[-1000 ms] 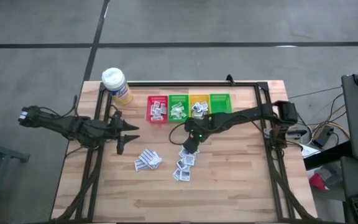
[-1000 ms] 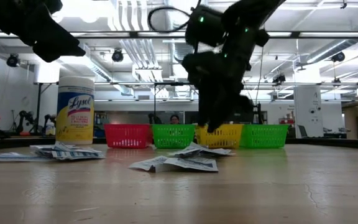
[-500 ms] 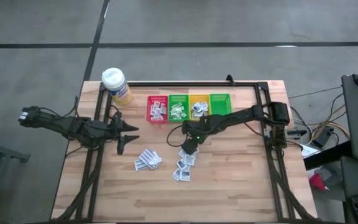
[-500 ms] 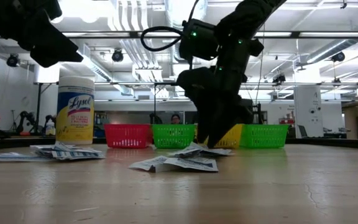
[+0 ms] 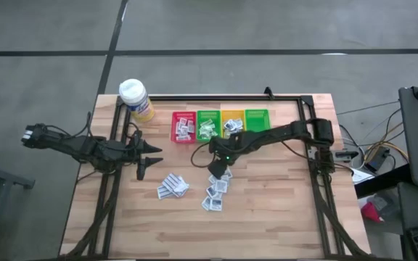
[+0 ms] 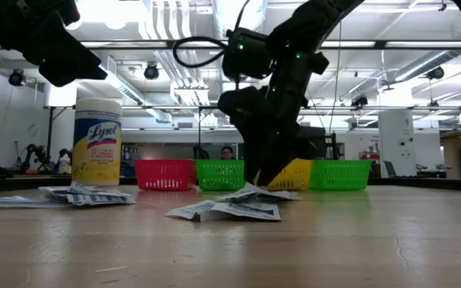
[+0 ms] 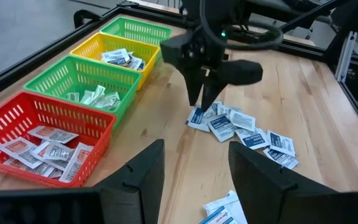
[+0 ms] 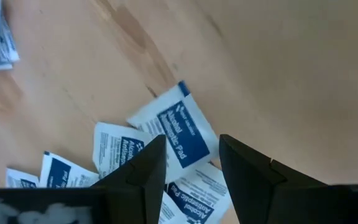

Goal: Pick & Place First Aid Supplies
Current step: Put the alcohol pad into the yellow bin

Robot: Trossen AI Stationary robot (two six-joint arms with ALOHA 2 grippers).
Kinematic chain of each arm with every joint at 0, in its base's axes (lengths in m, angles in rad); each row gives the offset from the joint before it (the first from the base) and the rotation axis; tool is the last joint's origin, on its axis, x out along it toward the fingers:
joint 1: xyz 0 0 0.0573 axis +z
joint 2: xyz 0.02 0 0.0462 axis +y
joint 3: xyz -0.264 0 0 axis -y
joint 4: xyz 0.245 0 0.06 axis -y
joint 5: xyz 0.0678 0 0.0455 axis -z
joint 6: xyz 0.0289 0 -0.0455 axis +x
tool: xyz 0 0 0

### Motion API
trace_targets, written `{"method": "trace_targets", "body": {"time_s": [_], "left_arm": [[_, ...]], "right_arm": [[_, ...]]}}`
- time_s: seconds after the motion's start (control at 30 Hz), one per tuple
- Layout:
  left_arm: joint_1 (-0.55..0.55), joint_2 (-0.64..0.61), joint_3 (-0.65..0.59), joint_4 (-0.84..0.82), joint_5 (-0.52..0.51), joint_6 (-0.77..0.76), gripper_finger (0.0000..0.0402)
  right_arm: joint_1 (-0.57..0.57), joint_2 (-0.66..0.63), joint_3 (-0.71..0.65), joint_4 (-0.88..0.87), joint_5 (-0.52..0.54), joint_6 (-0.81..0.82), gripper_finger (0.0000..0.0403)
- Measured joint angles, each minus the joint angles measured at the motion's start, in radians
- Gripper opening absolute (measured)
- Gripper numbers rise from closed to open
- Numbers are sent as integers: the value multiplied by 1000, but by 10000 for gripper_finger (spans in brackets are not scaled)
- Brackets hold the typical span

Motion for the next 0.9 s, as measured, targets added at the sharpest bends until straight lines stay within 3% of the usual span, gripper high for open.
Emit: {"method": "trace_targets", "body": {"time_s": [0.9], "left_arm": [[0,0,0,0,-1,0,172]], "right_arm": [[-7,6,46,-130,-4,-45,146]]}}
